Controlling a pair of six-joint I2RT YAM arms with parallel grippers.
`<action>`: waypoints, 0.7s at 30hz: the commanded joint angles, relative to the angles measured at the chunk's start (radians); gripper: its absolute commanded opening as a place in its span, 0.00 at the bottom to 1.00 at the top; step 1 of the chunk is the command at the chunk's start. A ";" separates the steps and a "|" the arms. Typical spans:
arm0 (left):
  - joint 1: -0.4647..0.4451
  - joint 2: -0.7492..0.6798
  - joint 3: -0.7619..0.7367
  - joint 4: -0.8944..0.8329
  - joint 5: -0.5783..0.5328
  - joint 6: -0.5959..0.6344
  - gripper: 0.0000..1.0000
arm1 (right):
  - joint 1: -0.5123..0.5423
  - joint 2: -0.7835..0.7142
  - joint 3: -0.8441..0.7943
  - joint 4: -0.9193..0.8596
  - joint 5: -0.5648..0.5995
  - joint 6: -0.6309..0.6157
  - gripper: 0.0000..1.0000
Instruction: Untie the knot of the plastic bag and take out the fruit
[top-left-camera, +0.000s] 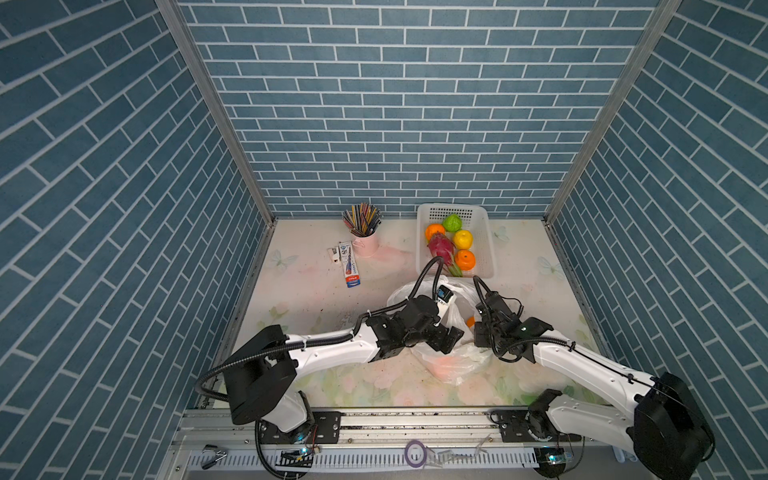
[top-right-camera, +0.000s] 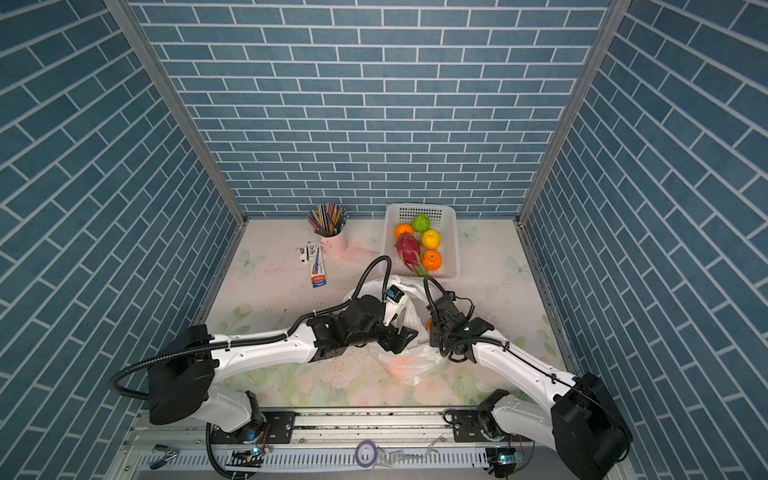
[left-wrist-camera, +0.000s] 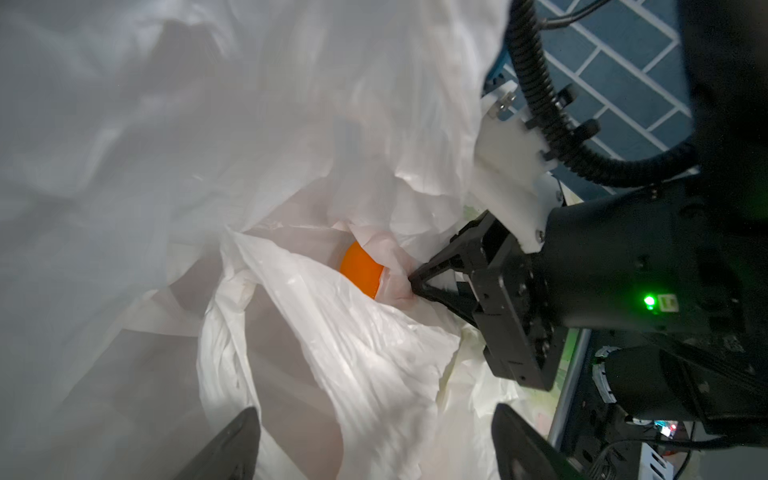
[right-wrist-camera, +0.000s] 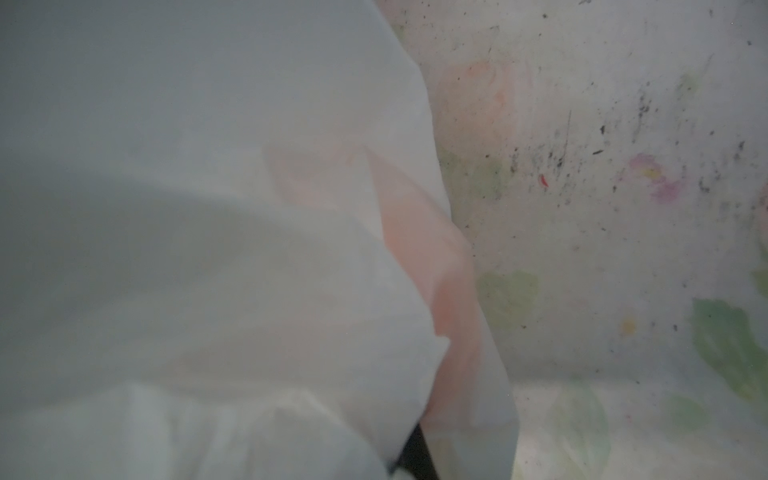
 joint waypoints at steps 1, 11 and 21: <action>-0.005 0.017 0.018 0.048 0.052 -0.018 0.87 | -0.019 -0.014 -0.056 0.029 -0.082 -0.006 0.04; 0.000 -0.124 -0.074 0.031 0.091 -0.061 0.38 | -0.058 -0.059 -0.016 0.340 -0.292 0.008 0.03; -0.010 -0.181 -0.239 0.251 0.273 -0.208 0.15 | -0.081 0.106 0.088 0.613 -0.460 0.058 0.19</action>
